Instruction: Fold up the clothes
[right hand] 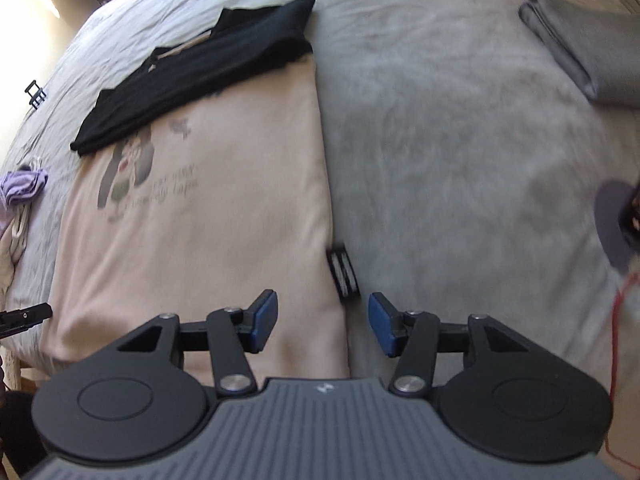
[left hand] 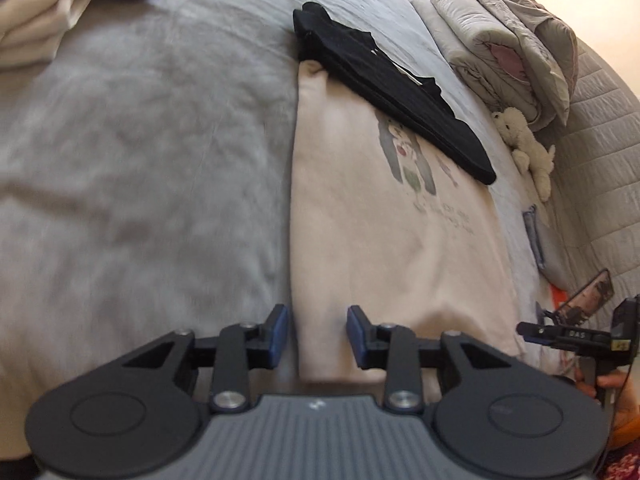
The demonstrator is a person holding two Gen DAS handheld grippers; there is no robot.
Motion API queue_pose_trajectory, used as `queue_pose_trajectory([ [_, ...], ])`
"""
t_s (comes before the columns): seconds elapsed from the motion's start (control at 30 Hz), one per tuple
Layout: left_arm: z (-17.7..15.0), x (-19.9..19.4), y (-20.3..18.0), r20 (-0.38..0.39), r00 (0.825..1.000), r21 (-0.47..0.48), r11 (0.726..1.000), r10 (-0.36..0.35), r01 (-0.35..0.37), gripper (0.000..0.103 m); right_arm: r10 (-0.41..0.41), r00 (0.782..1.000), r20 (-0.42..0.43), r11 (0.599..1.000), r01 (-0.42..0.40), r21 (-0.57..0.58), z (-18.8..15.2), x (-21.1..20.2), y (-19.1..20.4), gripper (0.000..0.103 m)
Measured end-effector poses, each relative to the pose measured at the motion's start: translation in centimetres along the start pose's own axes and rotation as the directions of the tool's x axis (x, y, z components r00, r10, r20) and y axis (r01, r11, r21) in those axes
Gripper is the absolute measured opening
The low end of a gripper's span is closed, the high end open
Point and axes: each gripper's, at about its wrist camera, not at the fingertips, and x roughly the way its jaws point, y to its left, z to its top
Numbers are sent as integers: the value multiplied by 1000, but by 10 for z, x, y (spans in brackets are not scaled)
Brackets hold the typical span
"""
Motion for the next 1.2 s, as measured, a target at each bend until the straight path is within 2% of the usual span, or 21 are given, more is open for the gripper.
queue_pose_trajectory([
  [0.07,-7,0,5,-10,1000,-24,999,-30,29,30,6,1000,-15,1000,-6,7,-9,-1,0,53],
  [0.13,-12,1,6,-14,999,-32,999,-39,39,18,12,1000,-21,1000,-11,14,-17,1,1,50],
  [0.17,-12,3,2,-9,999,-26,999,-32,32,7,17,1000,-16,1000,-17,19,-20,1,1,39],
  [0.2,-14,0,0,3,1000,-22,999,-30,30,7,23,1000,-9,999,-23,25,-22,0,1,31],
  [0.23,-15,-5,-3,20,999,-16,999,-40,40,7,29,1000,-2,999,-29,31,-25,0,1,18],
  [0.27,-16,-14,-8,44,997,-5,998,-60,60,7,36,999,13,999,-36,30,-26,-5,2,11],
  [0.4,-15,-50,-21,134,982,35,991,-132,129,7,54,994,91,999,-54,0,-26,-38,5,10],
  [0.5,-15,-55,-26,139,983,54,992,-119,112,7,56,990,130,998,-53,-26,-23,-57,8,10],
  [0.57,-17,-43,-22,101,993,49,997,-66,61,7,53,990,128,998,-49,-35,-22,-57,8,10],
  [0.67,-25,-16,-17,40,997,76,994,74,-76,7,39,997,73,999,-37,-20,-25,-33,4,10],
  [0.73,-29,-5,-17,40,991,116,985,126,-130,8,17,999,34,1000,-17,-6,-30,-15,-1,10],
  [0.77,-28,-7,-18,46,992,119,985,120,-125,9,12,1000,24,1000,-12,3,-32,-10,-5,10],
  [0.83,-26,-10,-18,58,993,125,986,107,-113,13,16,1000,11,1000,-16,25,-34,-4,-12,10],
  [0.9,-23,-15,-16,51,995,116,989,87,-93,26,31,999,12,999,-31,43,-32,-7,-16,13],
  [0.97,-23,-11,-17,24,997,121,990,73,-75,38,23,1000,9,999,-23,42,-30,-12,-16,29],
  [1.0,-23,-9,-17,10,998,123,990,65,-66,39,18,1000,7,999,-18,40,-30,-14,-16,34],
  [1.03,-23,-7,-18,-4,998,125,991,58,-57,38,13,1000,4,999,-13,39,-30,-15,-17,39],
  [1.07,-23,-5,-18,-17,999,127,991,51,-48,35,20,1000,-2,999,-20,42,-30,-13,-16,39],
  [1.13,-23,-1,-19,-45,998,130,991,36,-30,20,42,999,-17,998,-41,50,-30,-8,-14,39],
  [1.17,-23,1,-20,-59,998,132,991,29,-21,8,49,999,-22,998,-48,49,-30,-6,-12,36],
  [1.2,-21,-1,-21,-64,998,127,992,-5,13,7,55,998,-25,998,-53,45,-30,-3,-10,29],
])
